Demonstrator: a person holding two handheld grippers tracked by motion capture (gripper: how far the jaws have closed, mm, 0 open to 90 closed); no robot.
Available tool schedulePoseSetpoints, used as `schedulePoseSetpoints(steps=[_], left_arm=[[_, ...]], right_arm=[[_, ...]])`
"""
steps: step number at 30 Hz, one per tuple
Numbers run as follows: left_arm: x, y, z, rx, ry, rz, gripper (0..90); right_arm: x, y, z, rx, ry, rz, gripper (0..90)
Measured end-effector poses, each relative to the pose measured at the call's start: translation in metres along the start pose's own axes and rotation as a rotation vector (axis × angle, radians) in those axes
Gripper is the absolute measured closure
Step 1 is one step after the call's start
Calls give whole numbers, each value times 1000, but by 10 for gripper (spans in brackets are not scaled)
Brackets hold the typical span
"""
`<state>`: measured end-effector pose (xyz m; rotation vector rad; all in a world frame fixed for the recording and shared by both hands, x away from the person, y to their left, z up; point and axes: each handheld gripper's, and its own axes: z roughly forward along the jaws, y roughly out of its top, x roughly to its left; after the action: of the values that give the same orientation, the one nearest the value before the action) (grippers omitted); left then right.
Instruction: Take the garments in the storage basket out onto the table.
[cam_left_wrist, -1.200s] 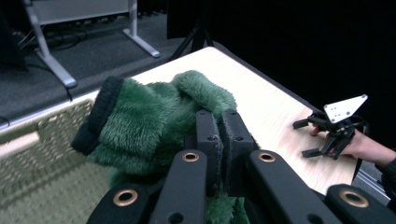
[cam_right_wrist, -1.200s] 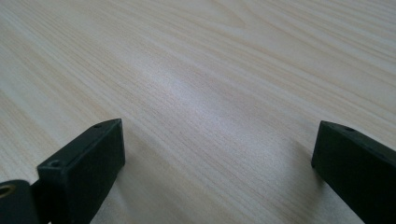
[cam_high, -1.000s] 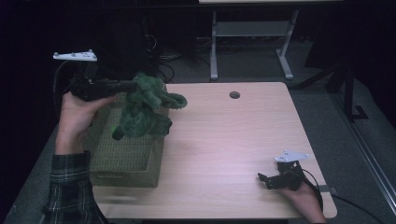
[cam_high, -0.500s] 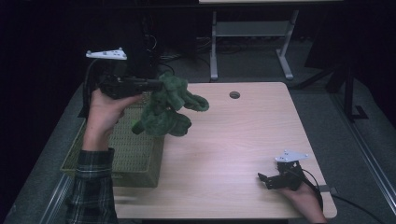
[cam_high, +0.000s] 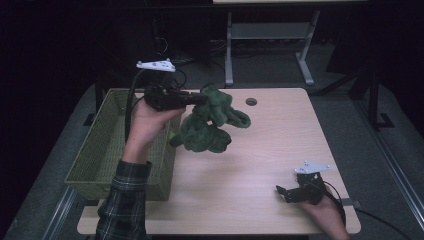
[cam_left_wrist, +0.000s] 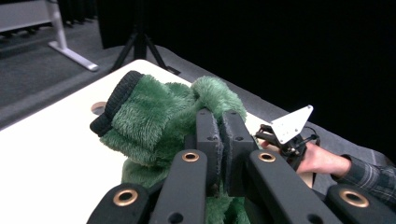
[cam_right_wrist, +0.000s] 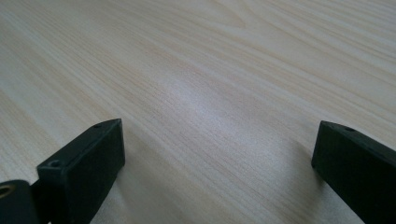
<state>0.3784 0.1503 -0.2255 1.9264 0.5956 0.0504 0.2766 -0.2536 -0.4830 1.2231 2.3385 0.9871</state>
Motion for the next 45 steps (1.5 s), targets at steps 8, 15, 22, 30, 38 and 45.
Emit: schedulePoseSetpoints(steps=[8,15,22,30,38,45], left_arm=[[-12,-12,45,28,-52,-11,873],[-17,-24,74,65,-82,-19,872],[-21,-38,99,87,-124,-38,872],[-19,-57,126,118,-141,-74,871],[-8,-80,152,170,-154,-110,870],[5,-103,179,232,-140,-137,868]], right_arm=[[0,0,0,2,1,3,23],[0,0,0,3,1,4,23],[0,0,0,2,1,3,23],[0,0,0,1,0,0,23],[0,0,0,3,1,2,23],[0,0,0,3,1,2,23]])
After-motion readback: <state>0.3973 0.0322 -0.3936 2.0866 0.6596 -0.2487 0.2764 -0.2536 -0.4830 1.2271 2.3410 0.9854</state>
